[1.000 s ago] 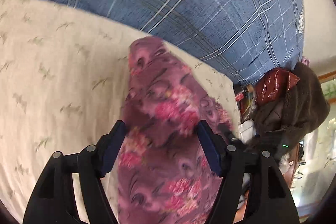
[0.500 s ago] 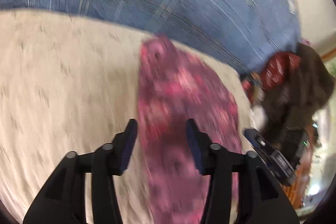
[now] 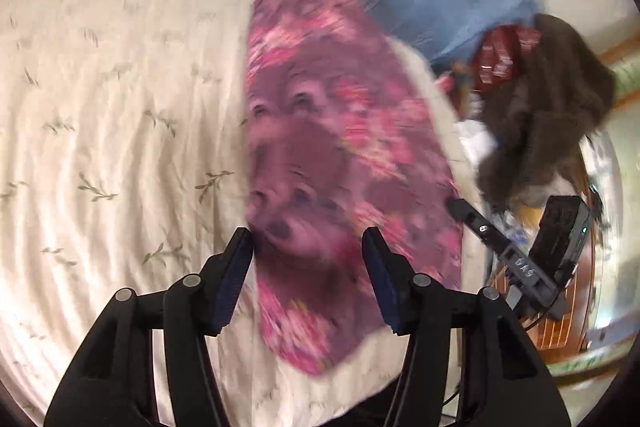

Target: Fold small clothes

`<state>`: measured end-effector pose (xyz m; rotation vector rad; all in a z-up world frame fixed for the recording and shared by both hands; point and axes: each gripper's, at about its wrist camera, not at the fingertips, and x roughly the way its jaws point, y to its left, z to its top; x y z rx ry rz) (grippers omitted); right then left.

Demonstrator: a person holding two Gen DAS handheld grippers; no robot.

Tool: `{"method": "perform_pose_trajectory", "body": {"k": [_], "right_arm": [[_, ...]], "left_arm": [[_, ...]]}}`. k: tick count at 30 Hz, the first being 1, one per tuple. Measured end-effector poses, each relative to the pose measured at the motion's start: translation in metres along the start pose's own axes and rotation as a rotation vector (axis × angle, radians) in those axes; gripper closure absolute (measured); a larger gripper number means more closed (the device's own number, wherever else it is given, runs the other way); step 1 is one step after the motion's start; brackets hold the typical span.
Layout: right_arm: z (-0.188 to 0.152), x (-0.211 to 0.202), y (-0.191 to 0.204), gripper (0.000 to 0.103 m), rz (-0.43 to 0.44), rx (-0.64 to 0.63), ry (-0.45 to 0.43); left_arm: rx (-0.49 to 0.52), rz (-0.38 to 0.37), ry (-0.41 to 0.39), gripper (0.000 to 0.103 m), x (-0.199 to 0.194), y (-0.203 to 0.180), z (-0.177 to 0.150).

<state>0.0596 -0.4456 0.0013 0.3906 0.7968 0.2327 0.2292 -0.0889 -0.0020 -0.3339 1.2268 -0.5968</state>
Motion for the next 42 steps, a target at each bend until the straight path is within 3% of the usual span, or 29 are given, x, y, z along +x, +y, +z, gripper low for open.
{"method": "perform_pose_trajectory", "body": {"k": [3, 4, 6, 7, 9, 12, 14, 18, 20, 24, 26, 28, 30, 31, 32, 34, 37, 39, 40, 41, 42], "right_arm": [[-0.013, -0.017, 0.006, 0.078, 0.105, -0.043, -0.050], [-0.021, -0.007, 0.004, 0.077, 0.085, -0.058, -0.009], [-0.033, 0.025, -0.006, 0.081, -0.062, -0.076, 0.140], [-0.032, 0.032, -0.001, 0.083, -0.067, -0.082, 0.143], [-0.020, 0.023, 0.006, 0.077, -0.047, -0.087, 0.124], [0.016, 0.004, 0.016, 0.073, 0.011, -0.099, 0.017], [0.047, 0.010, 0.016, 0.060, 0.010, -0.086, -0.033], [0.090, 0.045, 0.014, 0.060, -0.018, -0.039, -0.037], [0.108, 0.070, 0.008, 0.060, -0.053, 0.006, -0.023], [0.127, 0.111, -0.008, 0.060, -0.010, 0.108, 0.023], [0.132, 0.125, -0.010, 0.060, -0.005, 0.111, 0.033], [0.134, 0.135, -0.006, 0.063, 0.036, 0.073, 0.029], [0.132, 0.145, -0.006, 0.068, -0.020, 0.050, 0.042], [0.131, 0.154, -0.009, 0.068, -0.073, 0.047, 0.070], [0.130, 0.161, -0.011, 0.076, -0.117, 0.037, 0.105], [0.134, 0.147, -0.011, 0.075, -0.092, 0.027, 0.073], [0.131, 0.107, -0.018, 0.071, 0.073, 0.045, -0.007], [0.122, 0.108, -0.023, 0.071, 0.127, 0.029, 0.052], [0.115, 0.118, -0.024, 0.070, 0.079, 0.010, 0.115], [0.106, 0.132, -0.027, 0.075, -0.009, -0.019, 0.175], [0.103, 0.126, -0.025, 0.076, -0.017, -0.042, 0.121]], "left_arm": [[0.100, 0.057, -0.020, 0.042, -0.004, -0.014, -0.017], [0.117, 0.077, -0.006, 0.042, 0.002, -0.014, -0.022], [0.118, 0.130, 0.087, 0.042, 0.037, -0.010, -0.030], [0.119, 0.127, 0.075, 0.043, 0.038, -0.007, -0.032], [0.140, 0.051, 0.066, 0.043, 0.023, -0.013, -0.035], [0.138, -0.052, 0.019, 0.043, -0.006, -0.016, -0.028], [0.141, -0.050, -0.057, 0.041, -0.023, -0.021, -0.010], [0.099, -0.004, -0.120, 0.041, -0.020, -0.018, 0.043], [0.051, 0.025, -0.102, 0.041, 0.002, -0.004, 0.082], [-0.045, 0.074, -0.048, 0.041, 0.046, 0.018, 0.135], [-0.063, 0.090, -0.033, 0.041, 0.059, 0.021, 0.147], [-0.028, 0.153, -0.033, 0.041, 0.075, 0.017, 0.157], [0.007, 0.261, -0.018, 0.041, 0.104, 0.017, 0.169], [0.006, 0.280, -0.015, 0.040, 0.112, 0.019, 0.173], [-0.007, 0.289, -0.029, 0.041, 0.111, 0.019, 0.177], [-0.062, 0.257, -0.022, 0.046, 0.098, 0.024, 0.181], [-0.091, 0.100, -0.068, 0.047, 0.063, 0.027, 0.172], [-0.061, 0.070, -0.108, 0.045, 0.047, 0.021, 0.153], [-0.047, 0.089, -0.102, 0.045, 0.049, 0.017, 0.143], [-0.034, 0.115, -0.072, 0.045, 0.058, 0.015, 0.137], [-0.024, 0.151, -0.030, 0.045, 0.067, 0.013, 0.131]]}}
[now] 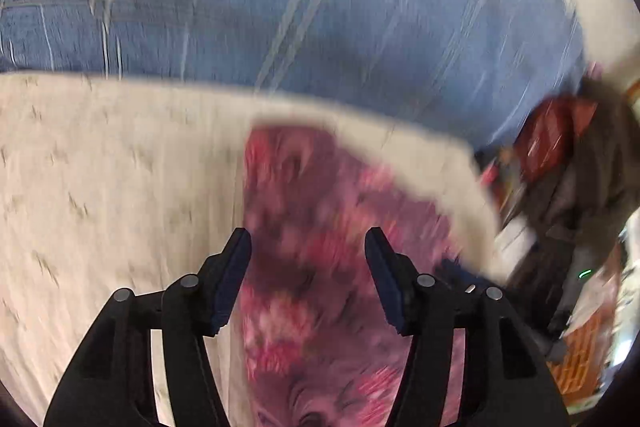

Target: Fold small clothes

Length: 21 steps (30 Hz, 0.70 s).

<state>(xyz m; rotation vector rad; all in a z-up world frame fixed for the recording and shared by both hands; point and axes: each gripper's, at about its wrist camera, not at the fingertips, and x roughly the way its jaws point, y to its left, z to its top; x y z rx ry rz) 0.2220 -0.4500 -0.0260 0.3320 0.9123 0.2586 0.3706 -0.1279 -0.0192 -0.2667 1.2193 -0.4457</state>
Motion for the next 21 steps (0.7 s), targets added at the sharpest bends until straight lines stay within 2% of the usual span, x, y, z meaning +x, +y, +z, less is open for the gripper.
{"method": "perform_pose_trajectory", "body": {"k": [1, 2, 5, 6, 8, 11, 16, 21], "right_arm": [[-0.001, -0.008, 0.003, 0.075, -0.018, 0.012, -0.018], [-0.001, -0.015, 0.004, 0.071, -0.031, 0.051, -0.019], [-0.017, -0.051, 0.005, 0.071, 0.065, 0.106, -0.100], [-0.025, -0.060, 0.006, 0.070, 0.065, 0.099, -0.104], [-0.041, -0.073, 0.006, 0.066, 0.034, 0.079, -0.099], [-0.056, -0.078, 0.007, 0.066, -0.022, 0.078, -0.087], [-0.071, -0.077, -0.009, 0.057, -0.074, 0.179, -0.090], [-0.070, -0.057, -0.012, 0.057, -0.040, 0.234, -0.064]], "left_arm": [[0.014, 0.055, 0.016, 0.045, 0.005, -0.003, -0.009], [0.036, 0.096, -0.004, 0.045, 0.000, -0.007, -0.017], [0.068, 0.140, -0.071, 0.045, -0.030, -0.021, -0.041], [0.091, 0.164, -0.105, 0.045, -0.042, -0.026, -0.051], [0.137, 0.214, -0.154, 0.044, -0.057, -0.036, -0.068], [0.174, 0.260, -0.176, 0.044, -0.065, -0.041, -0.071], [0.178, 0.276, -0.152, 0.044, -0.063, -0.044, -0.078], [0.181, 0.305, -0.150, 0.044, -0.066, -0.052, -0.090]]}}
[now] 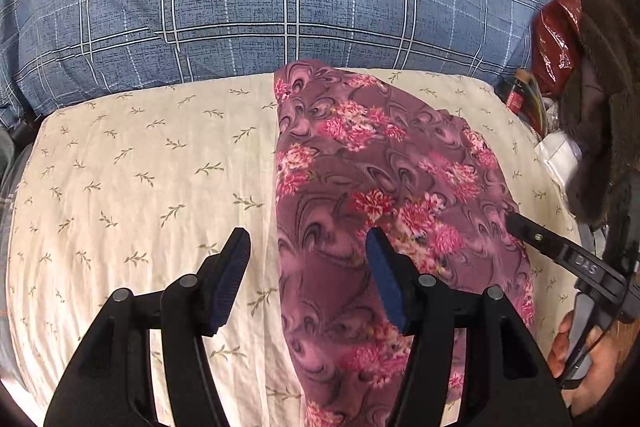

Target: Fold small clothes

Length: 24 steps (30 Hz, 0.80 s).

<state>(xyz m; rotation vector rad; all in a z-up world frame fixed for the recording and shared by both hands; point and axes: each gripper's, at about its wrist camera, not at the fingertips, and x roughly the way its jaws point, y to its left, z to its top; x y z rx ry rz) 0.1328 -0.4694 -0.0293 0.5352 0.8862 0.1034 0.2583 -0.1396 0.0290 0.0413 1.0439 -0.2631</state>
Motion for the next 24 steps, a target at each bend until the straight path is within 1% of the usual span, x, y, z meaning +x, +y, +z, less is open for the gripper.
{"method": "perform_pose_trajectory", "body": {"k": [1, 2, 3, 4, 5, 6, 7, 8, 9, 10, 12, 13, 14, 15, 16, 17, 18, 19, 20, 21, 22, 23, 24], "right_arm": [[0.000, 0.002, 0.003, 0.064, -0.007, -0.008, 0.001], [0.003, 0.003, 0.011, 0.090, 0.018, -0.047, -0.002], [0.005, -0.001, 0.020, 0.094, 0.015, -0.088, -0.023], [0.006, -0.009, 0.030, 0.094, 0.025, -0.137, -0.073], [0.006, -0.014, 0.034, 0.095, 0.053, -0.153, -0.106], [0.007, -0.019, 0.034, 0.095, 0.064, -0.153, -0.142], [0.007, -0.013, 0.031, 0.095, 0.009, -0.152, -0.135], [0.008, -0.002, 0.026, 0.095, -0.052, -0.154, -0.093], [0.007, 0.014, 0.015, 0.095, -0.123, -0.143, -0.016], [0.004, 0.017, 0.008, 0.092, -0.113, -0.125, 0.006], [0.001, -0.002, 0.005, 0.085, -0.060, -0.093, -0.033], [-0.002, -0.016, 0.004, 0.084, -0.007, -0.067, -0.041], [-0.006, -0.024, 0.004, 0.080, 0.036, -0.057, -0.040], [-0.012, -0.033, 0.003, 0.076, 0.095, -0.056, -0.041], [-0.024, -0.042, 0.003, 0.067, 0.136, -0.067, -0.048], [-0.034, -0.046, 0.003, 0.065, 0.158, -0.084, -0.046], [-0.045, -0.043, 0.004, 0.065, 0.161, -0.117, -0.022], [-0.055, -0.035, 0.007, 0.072, 0.098, -0.173, 0.010], [-0.064, -0.027, 0.011, 0.068, 0.009, -0.231, 0.039], [-0.073, -0.027, 0.015, 0.067, -0.029, -0.293, 0.017], [-0.075, -0.034, 0.020, 0.067, -0.047, -0.310, -0.003], [-0.075, -0.040, 0.023, 0.067, -0.051, -0.294, 0.005], [-0.076, -0.047, 0.024, 0.064, -0.025, -0.273, 0.006]], "left_arm": [[0.000, 0.001, 0.000, 0.044, 0.000, -0.002, -0.001], [0.002, 0.002, 0.002, 0.044, -0.002, -0.002, -0.002], [0.000, 0.001, 0.001, 0.044, -0.004, -0.002, -0.002], [-0.006, -0.006, -0.002, 0.039, -0.006, 0.001, -0.004], [-0.024, -0.010, -0.002, 0.027, -0.005, 0.004, -0.006], [-0.046, -0.008, 0.004, 0.023, 0.000, 0.006, -0.008], [-0.061, -0.005, 0.019, 0.022, 0.006, 0.009, -0.011], [-0.065, -0.004, 0.068, 0.021, 0.021, 0.011, -0.014], [-0.062, -0.015, 0.099, 0.021, 0.029, 0.013, -0.017], [-0.068, -0.031, 0.116, 0.021, 0.033, 0.015, -0.019], [-0.127, -0.090, 0.111, 0.021, 0.024, 0.027, -0.021], [-0.144, -0.123, 0.108, 0.021, 0.019, 0.031, -0.023], [-0.158, -0.162, 0.113, 0.021, 0.013, 0.034, -0.026], [-0.169, -0.186, 0.111, 0.021, 0.009, 0.036, -0.030], [-0.179, -0.203, 0.107, 0.021, 0.007, 0.037, -0.036], [-0.185, -0.214, 0.107, 0.021, 0.008, 0.037, -0.045], [-0.178, -0.214, 0.119, 0.021, 0.013, 0.035, -0.055], [-0.158, -0.205, 0.137, 0.020, 0.020, 0.032, -0.062], [-0.129, -0.192, 0.154, 0.020, 0.029, 0.028, -0.070], [-0.086, -0.170, 0.118, 0.020, 0.025, 0.024, -0.074], [-0.067, -0.157, 0.110, 0.020, 0.018, 0.022, -0.074], [-0.061, -0.166, 0.108, 0.020, 0.010, 0.021, -0.074], [-0.062, -0.191, 0.102, 0.020, 0.002, 0.023, -0.074]]}}
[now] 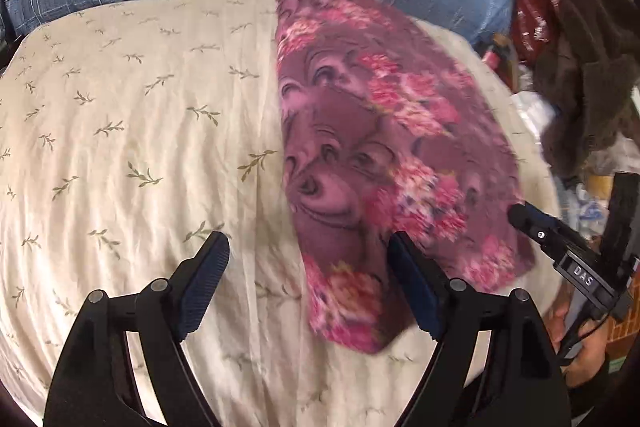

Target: Fold small clothes

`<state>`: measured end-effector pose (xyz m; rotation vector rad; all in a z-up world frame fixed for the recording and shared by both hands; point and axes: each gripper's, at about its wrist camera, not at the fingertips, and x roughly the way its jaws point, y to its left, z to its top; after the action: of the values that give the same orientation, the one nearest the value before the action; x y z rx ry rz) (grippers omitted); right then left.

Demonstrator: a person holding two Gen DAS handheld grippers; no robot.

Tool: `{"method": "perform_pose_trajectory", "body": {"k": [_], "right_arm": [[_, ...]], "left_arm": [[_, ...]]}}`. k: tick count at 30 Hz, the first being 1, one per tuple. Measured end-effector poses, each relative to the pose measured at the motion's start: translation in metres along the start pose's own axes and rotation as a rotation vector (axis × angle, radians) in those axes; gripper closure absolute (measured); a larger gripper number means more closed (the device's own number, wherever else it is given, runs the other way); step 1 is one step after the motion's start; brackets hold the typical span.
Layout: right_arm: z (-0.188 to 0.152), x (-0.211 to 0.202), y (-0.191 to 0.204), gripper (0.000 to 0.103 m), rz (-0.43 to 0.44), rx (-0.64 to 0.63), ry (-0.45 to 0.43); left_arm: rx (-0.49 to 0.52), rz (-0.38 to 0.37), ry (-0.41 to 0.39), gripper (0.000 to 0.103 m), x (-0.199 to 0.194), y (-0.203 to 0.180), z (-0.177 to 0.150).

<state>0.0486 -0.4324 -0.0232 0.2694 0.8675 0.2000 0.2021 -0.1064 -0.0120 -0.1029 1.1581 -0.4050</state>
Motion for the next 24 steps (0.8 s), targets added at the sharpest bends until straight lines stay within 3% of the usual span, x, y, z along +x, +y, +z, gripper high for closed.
{"method": "perform_pose_trajectory", "body": {"k": [2, 4, 6, 7, 12, 15, 19, 21, 22, 23, 24], "right_arm": [[-0.004, -0.012, -0.002, 0.063, 0.052, 0.034, -0.029], [-0.014, -0.009, -0.004, 0.065, 0.009, 0.046, -0.004], [-0.022, 0.002, -0.004, 0.092, 0.012, 0.032, 0.045], [-0.021, 0.001, -0.001, 0.094, 0.017, 0.025, 0.037], [-0.008, -0.029, 0.009, 0.095, 0.065, 0.023, -0.055], [-0.005, -0.026, 0.016, 0.095, 0.056, -0.001, -0.048], [-0.005, -0.015, 0.009, 0.095, 0.065, 0.061, -0.036], [-0.006, -0.019, -0.003, 0.096, 0.081, 0.109, -0.064], [-0.004, -0.022, -0.005, 0.096, 0.094, 0.121, -0.077], [-0.003, -0.029, -0.007, 0.097, 0.116, 0.142, -0.112], [-0.001, -0.038, -0.010, 0.097, 0.135, 0.168, -0.151]], "left_arm": [[0.001, -0.024, -0.016, 0.020, -0.014, 0.000, -0.005], [0.019, 0.014, -0.007, 0.020, -0.013, -0.001, -0.015], [0.021, -0.005, 0.019, 0.020, -0.007, 0.003, -0.022], [0.014, -0.013, 0.032, 0.020, -0.005, 0.004, -0.027], [0.032, -0.076, 0.046, 0.020, -0.010, 0.002, -0.055], [0.016, -0.027, 0.037, 0.020, -0.007, 0.004, -0.053], [-0.089, 0.003, -0.005, 0.022, -0.005, 0.017, -0.034], [-0.064, 0.088, 0.001, 0.046, -0.003, 0.017, -0.030], [-0.048, 0.097, -0.003, 0.059, -0.004, 0.016, -0.030], [-0.049, 0.075, -0.013, 0.066, -0.009, 0.016, -0.030], [-0.061, 0.080, -0.022, 0.066, -0.011, 0.016, -0.030]]}}
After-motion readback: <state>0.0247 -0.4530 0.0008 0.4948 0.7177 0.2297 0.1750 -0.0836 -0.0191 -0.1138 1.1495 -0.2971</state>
